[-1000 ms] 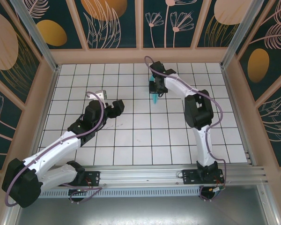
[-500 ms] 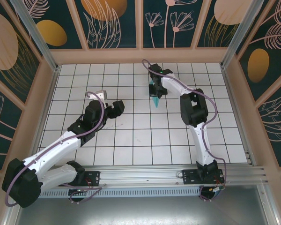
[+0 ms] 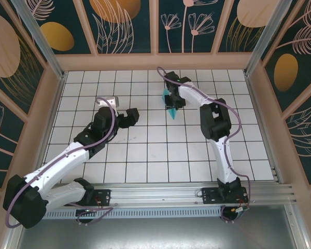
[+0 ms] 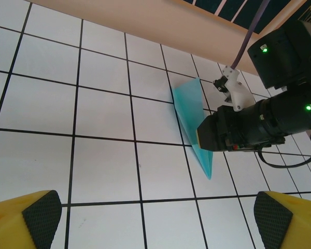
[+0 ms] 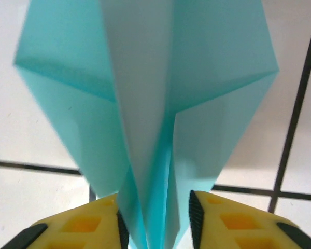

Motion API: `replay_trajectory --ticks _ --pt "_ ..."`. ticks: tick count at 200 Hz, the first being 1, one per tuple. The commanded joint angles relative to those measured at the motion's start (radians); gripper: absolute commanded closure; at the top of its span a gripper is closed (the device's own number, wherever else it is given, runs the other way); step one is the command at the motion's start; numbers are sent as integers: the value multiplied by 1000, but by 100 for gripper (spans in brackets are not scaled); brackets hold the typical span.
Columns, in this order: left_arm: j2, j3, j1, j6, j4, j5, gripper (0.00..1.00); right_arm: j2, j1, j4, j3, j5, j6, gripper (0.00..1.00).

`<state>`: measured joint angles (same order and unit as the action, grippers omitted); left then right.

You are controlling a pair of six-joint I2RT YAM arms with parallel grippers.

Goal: Fold a paper plane with a square sheet of paper (fold left side to right side)

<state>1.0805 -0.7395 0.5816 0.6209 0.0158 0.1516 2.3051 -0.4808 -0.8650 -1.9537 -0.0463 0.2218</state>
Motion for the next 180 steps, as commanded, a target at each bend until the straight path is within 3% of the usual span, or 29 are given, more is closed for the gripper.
replay_trajectory --ticks 1,36,73,124,143,180 --pt "5 -28 -40 3 -8 -70 2 -141 -23 -49 27 -41 -6 58" --pt "3 -27 -130 19 -36 -162 1 -358 -32 -7 184 -84 11 45" --pt "-10 -7 -277 18 -93 -204 1 -704 6 287 559 -108 -12 27" --pt "-19 111 -384 -100 -240 51 1 -1048 192 802 1083 -116 45 2" --pt "-16 196 -407 -156 -340 164 2 -1111 280 992 1256 -121 43 1" --pt "13 386 -415 -277 -619 371 1 -1127 359 1360 1517 -205 -45 1"
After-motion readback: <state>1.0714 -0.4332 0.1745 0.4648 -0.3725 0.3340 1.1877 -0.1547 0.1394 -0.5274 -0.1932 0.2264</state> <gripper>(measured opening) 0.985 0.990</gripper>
